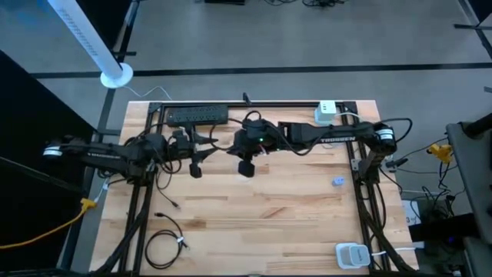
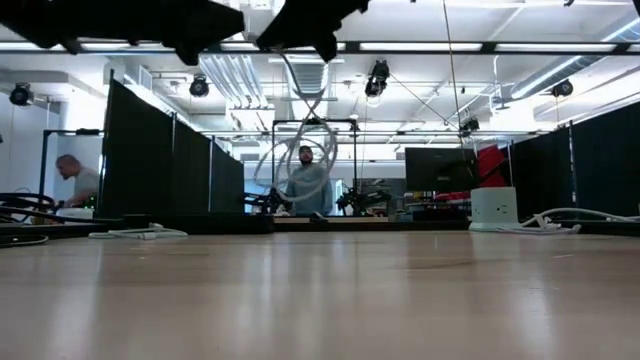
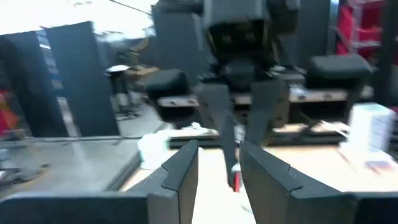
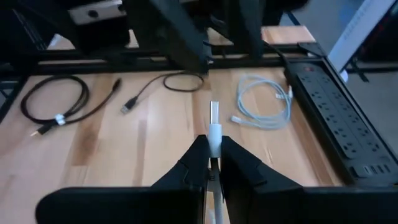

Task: Insert USB
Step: Insert the white charger cable into the purple charger adaptor

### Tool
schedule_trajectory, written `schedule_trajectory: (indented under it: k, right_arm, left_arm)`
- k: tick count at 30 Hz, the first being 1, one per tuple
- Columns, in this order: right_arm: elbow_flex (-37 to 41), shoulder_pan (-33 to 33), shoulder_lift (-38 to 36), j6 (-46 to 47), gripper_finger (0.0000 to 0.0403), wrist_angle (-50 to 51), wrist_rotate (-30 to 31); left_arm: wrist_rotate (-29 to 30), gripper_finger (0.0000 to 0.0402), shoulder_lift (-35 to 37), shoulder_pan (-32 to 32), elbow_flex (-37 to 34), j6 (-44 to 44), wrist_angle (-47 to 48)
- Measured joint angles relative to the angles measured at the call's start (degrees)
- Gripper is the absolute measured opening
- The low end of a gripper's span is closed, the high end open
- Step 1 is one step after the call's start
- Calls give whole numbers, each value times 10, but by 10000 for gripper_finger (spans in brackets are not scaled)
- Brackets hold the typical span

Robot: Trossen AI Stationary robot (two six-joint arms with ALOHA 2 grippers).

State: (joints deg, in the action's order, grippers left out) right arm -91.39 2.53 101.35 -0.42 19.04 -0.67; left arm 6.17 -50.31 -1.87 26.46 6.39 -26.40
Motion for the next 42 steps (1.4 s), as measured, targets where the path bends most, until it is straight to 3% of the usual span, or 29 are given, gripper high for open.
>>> schedule_trajectory:
  k: [3, 12, 19, 25, 34, 42]
  right_arm:
    - [0, -5, -4, -3, 14, 1, 1]
    - [0, -6, -19, -22, 14, 1, 2]
    - [0, -5, -19, -26, 14, 0, 2]
    - [0, -5, -19, -26, 14, -1, 1]
    - [0, -4, -51, -22, 14, -71, 2]
    - [0, 0, -56, -22, 14, -221, 2]
  left_arm:
    - [-27, 104, -18, 0, 33, -2, 71]
    - [-27, 103, -30, 0, 108, 29, 202]
    - [-27, 101, -46, 0, 116, 26, 202]
    - [-27, 71, -47, 0, 114, 13, 201]
    - [-27, 52, -41, 0, 113, 11, 196]
    - [-27, 54, -37, 0, 113, 11, 18]
